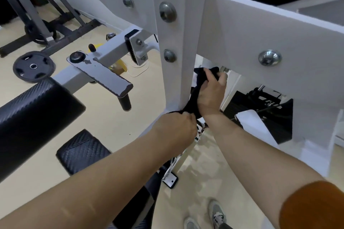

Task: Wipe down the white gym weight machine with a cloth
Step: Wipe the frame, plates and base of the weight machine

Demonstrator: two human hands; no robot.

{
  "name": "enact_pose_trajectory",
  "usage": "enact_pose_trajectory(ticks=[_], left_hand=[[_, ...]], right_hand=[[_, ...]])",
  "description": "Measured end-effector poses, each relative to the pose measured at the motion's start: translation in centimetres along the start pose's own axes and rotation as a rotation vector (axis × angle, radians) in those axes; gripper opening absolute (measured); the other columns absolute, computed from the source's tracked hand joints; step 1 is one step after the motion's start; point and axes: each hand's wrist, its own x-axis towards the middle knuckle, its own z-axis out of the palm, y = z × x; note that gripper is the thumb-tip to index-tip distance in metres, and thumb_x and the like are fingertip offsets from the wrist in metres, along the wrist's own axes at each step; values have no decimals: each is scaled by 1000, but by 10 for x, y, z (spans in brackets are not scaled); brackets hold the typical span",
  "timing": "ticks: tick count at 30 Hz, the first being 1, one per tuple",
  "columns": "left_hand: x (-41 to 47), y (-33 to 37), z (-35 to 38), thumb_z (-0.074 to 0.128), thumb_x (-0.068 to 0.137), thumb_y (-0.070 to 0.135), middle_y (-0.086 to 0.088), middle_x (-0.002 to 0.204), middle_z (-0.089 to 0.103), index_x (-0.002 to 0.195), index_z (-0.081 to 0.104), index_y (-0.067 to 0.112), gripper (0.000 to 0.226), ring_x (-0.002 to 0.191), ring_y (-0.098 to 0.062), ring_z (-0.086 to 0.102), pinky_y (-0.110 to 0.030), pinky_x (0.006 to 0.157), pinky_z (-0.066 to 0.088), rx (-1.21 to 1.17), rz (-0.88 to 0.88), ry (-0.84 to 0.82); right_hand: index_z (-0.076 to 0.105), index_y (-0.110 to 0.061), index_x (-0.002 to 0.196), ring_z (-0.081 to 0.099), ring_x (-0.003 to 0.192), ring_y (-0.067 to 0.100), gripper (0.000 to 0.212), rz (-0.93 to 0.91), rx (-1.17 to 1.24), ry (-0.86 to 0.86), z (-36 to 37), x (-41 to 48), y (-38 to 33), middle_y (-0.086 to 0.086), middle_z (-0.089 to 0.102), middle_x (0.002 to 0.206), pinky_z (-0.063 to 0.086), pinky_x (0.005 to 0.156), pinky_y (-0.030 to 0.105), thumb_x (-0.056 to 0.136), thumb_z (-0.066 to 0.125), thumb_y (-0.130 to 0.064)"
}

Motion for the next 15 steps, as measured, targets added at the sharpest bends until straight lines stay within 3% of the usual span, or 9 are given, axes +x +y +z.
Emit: enact_pose_trajectory(ticks=[1, 3, 4, 5, 6, 8, 11, 13, 15], left_hand=[[6, 6, 5, 51, 78, 5, -4, 91, 56, 105, 66, 10, 31, 68, -15, 41, -30, 46, 25, -47, 48, -17], [24, 15, 19, 25, 82, -11, -21, 116, 49, 118, 52, -5, 46, 97, -28, 48, -35, 67, 41, -57, 92, 5], [32, 16, 19, 23, 84, -11, -26, 124, 46, 122, 49, -7, 46, 107, -33, 46, -39, 77, 45, -76, 90, 17], [36, 17, 20, 26, 88, -9, -29, 128, 44, 124, 48, -7, 42, 113, -36, 44, -42, 86, 46, -47, 90, 15], [38, 18, 22, 30, 90, -6, -29, 129, 45, 123, 49, -7, 38, 115, -38, 43, -43, 92, 45, -14, 93, -4], [40, 20, 27, 37, 92, -2, -27, 126, 50, 121, 53, -6, 33, 115, -38, 44, -45, 99, 41, -10, 119, -78], [37, 16, 33, 44, 89, 0, -18, 115, 61, 108, 60, 2, 24, 109, -34, 50, -43, 100, 42, -99, 155, -193], [34, 11, 37, 44, 88, 0, -14, 109, 64, 101, 61, 5, 22, 104, -31, 53, -40, 95, 45, -121, 170, -195], [34, 6, 39, 42, 91, 5, -10, 105, 64, 99, 61, 9, 21, 92, -23, 55, -32, 82, 49, -183, 113, -143]], right_hand=[[69, -5, 116, 51, 106, 32, 38, 36, 10, 39, 1, 9, -4, 1, 45, 89, 37, 98, 28, 89, 45, 6], [72, 4, 101, 55, 101, 47, 30, -13, -36, 102, 4, 19, -7, -9, 29, 71, 39, 97, 45, 84, 48, 11], [72, 3, 101, 53, 103, 52, 30, -47, -57, 111, 7, 20, -5, -2, 40, 74, 38, 98, 50, 83, 49, 11], [71, -2, 111, 49, 112, 49, 35, -22, -57, 92, 11, 17, -4, 13, 52, 93, 33, 103, 44, 86, 48, 7], [65, -10, 124, 44, 122, 42, 41, 53, -39, 43, 14, 11, -1, 22, 49, 121, 27, 105, 32, 91, 45, 2], [47, -16, 142, 40, 131, 31, 46, 147, 47, -29, 18, -7, 8, 19, 38, 143, 26, 98, 19, 98, 41, -7], [35, -2, 144, 54, 118, 30, 49, 477, 252, -259, 14, -48, 23, 8, 56, 119, 35, 68, 13, 97, 48, -5], [40, 9, 134, 61, 98, 24, 43, 601, 415, -409, 9, -76, 30, -5, 51, 96, 37, 57, 2, 92, 52, 8], [49, 6, 126, 56, 81, 14, 32, 651, 494, -311, 10, -75, 29, -6, 52, 88, 36, 56, -2, 94, 53, 4]])
